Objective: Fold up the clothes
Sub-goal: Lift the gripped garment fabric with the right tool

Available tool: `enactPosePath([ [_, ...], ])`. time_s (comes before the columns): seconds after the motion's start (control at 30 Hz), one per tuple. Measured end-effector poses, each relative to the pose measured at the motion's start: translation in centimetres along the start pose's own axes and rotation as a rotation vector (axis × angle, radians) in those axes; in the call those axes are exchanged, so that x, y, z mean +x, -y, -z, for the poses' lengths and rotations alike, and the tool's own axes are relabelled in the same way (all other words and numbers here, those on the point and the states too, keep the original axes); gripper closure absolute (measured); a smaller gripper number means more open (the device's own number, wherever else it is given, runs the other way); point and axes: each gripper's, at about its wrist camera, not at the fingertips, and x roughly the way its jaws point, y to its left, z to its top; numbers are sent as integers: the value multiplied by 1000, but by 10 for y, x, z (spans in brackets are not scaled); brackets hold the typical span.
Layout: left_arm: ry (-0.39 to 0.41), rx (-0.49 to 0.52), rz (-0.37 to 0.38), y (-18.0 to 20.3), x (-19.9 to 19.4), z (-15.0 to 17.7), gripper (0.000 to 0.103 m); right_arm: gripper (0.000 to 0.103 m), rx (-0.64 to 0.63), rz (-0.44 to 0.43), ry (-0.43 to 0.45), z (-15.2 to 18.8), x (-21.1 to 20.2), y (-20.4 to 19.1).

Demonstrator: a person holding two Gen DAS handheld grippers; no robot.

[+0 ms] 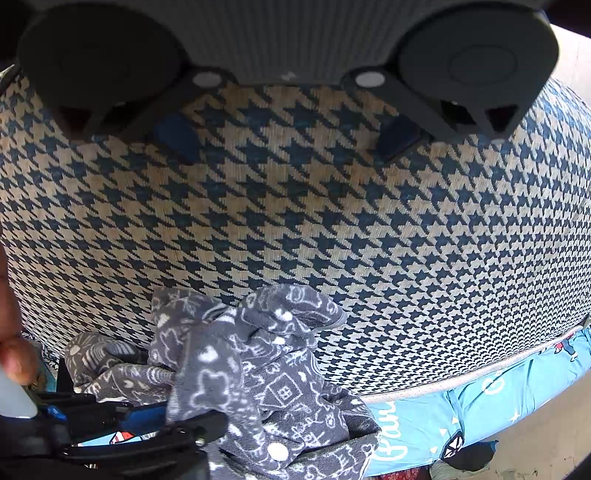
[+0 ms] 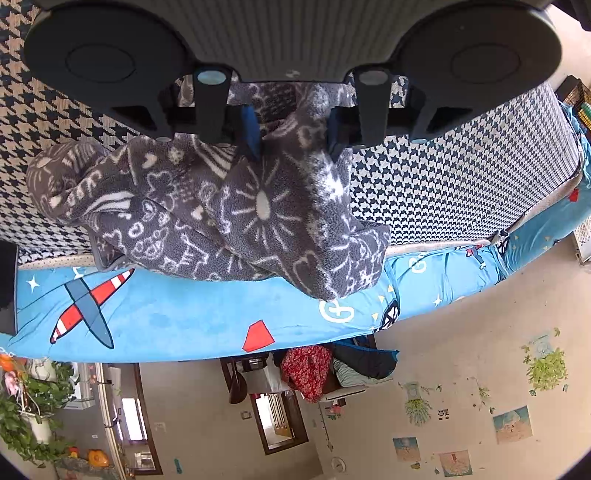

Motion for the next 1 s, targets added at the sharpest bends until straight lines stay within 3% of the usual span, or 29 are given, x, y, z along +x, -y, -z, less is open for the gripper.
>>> enactPosePath([
  [0.1,3,0,-5,0,0,1,0,90,18,53,30,0,-8,11],
  [0.33,17,2,-3,7,-1,-3,0,94,61,177,98,-1,-28,38],
  [0.53,24,1,-3,0,-2,7,0,94,262,431,34,4,-51,105],
  [0.63,28,3,-5,-1,-2,11,0,89,356,462,-22,10,-63,132],
  [0.8,28,2,-12,3,-4,9,0,71,403,453,19,14,-85,144],
  [1.0,38,40,-24,17,-12,-2,0,69,445,441,77,11,-97,147],
])
